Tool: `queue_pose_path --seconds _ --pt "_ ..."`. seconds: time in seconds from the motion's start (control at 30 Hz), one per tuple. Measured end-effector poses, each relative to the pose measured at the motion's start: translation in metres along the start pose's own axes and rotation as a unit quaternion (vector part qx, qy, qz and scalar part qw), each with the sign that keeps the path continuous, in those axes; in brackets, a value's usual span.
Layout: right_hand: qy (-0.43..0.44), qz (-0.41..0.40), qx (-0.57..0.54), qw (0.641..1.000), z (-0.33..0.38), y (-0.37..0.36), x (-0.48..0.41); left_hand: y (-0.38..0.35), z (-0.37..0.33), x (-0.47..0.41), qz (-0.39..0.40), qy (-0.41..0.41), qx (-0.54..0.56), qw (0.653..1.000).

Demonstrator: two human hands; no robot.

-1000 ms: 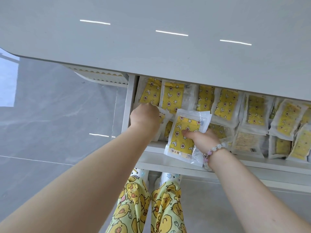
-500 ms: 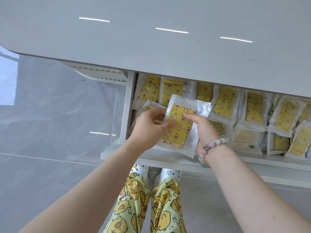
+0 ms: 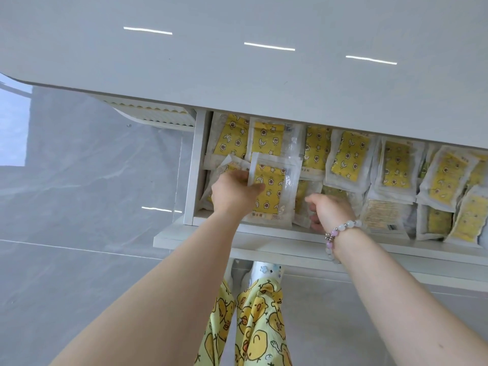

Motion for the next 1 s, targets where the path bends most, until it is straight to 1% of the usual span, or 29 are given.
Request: queue_pose_path --seconds 0.17,0.33,0.47,0.53,0.6,0.73,0.8,0.9,0.97,1.0 --pt "0.053 0.007 0.027 0.998 0.004 -0.007 -0.001 -0.005 -0.003 -0.001 -0.027 -0.006 -0.104 0.994" --pt "0.113 0.0 0.112 0.987 0.004 -0.012 0.004 -0.011 -0.005 -0.003 -0.046 -0.027 -0.202 0.978" --pt "0.144 -0.012 0.198 0.969 0.004 -0.01 0.009 -0.012 -0.01 0.002 -0.073 -0.049 -0.296 0.951" --pt "0.171 -0.022 0.261 0.95 0.006 -0.008 0.014 -0.012 -0.014 0.006 -0.075 -0.05 -0.335 0.938" --pt "0.192 -0.033 0.319 0.927 0.01 -0.002 0.023 -0.012 -0.02 0.017 -0.053 -0.064 -0.393 0.916" --pt "0.216 -0.058 0.431 0.874 0.028 0.02 0.056 -0.015 -0.038 0.058 0.071 -0.116 -0.507 0.851" --pt "0.226 -0.076 0.469 0.851 0.044 0.036 0.083 -0.003 -0.054 0.08 0.106 -0.14 -0.541 0.823" --pt "0.268 -0.105 0.506 0.813 0.077 0.062 0.139 0.036 -0.094 0.114 0.096 -0.186 -0.557 0.804" --pt "0.31 -0.128 0.53 0.779 0.105 0.078 0.183 0.069 -0.125 0.145 0.087 -0.23 -0.558 0.792" --pt "0.33 -0.141 0.537 0.763 0.118 0.084 0.209 0.088 -0.141 0.165 0.08 -0.251 -0.55 0.792"
Point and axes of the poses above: each hand's wrist, its own x-axis away from the middle knuckle, its own y-axis out of the back of the hand, z = x × y, the point moved 4 cm from there along -x, towards the middle knuckle, and after that the axes turned 12 degrees about x, right-handed, at the moved point
